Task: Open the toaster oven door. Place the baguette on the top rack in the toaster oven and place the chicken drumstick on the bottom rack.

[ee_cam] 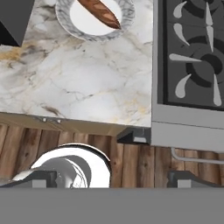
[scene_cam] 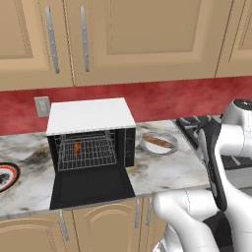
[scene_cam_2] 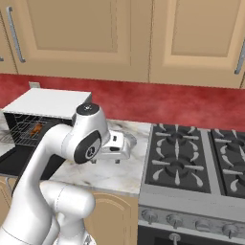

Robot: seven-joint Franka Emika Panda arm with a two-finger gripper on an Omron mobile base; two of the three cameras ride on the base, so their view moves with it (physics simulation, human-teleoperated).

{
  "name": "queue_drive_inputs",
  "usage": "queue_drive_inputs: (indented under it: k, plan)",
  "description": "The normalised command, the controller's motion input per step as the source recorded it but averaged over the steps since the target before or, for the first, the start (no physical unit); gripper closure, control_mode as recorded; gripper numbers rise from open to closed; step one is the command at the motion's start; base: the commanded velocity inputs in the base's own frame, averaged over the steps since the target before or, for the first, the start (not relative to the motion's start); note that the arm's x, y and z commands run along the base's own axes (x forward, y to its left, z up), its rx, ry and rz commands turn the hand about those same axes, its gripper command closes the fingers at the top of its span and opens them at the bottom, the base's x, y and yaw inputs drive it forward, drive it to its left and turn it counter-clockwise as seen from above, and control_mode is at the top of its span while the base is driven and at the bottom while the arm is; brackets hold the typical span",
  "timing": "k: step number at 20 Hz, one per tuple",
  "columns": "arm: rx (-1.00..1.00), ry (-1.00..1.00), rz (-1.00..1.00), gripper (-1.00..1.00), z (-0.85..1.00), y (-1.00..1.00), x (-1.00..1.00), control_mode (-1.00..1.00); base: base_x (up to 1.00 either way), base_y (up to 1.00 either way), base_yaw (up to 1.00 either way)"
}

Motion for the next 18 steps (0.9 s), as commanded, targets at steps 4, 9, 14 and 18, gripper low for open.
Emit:
queue_drive_inputs:
  k: [4,9,14,18]
  plan:
    - [0.00,-0.05,0.31,-1.00,-0.07,0.00,0.16,-1.00,0.00,0.00,0.00]
    - [0.01,-0.10,0.36,-1.00,0.00,-0.12,0.48,-1.00,0.00,0.00,0.00]
    - [0.01,-0.03,0.18,-1.00,0.00,0.00,0.65,-1.00,0.00,0.00,0.00]
    - [0.10,0.00,0.04,-1.00,-0.10,0.01,0.80,-1.00,0.00,0.00,0.00]
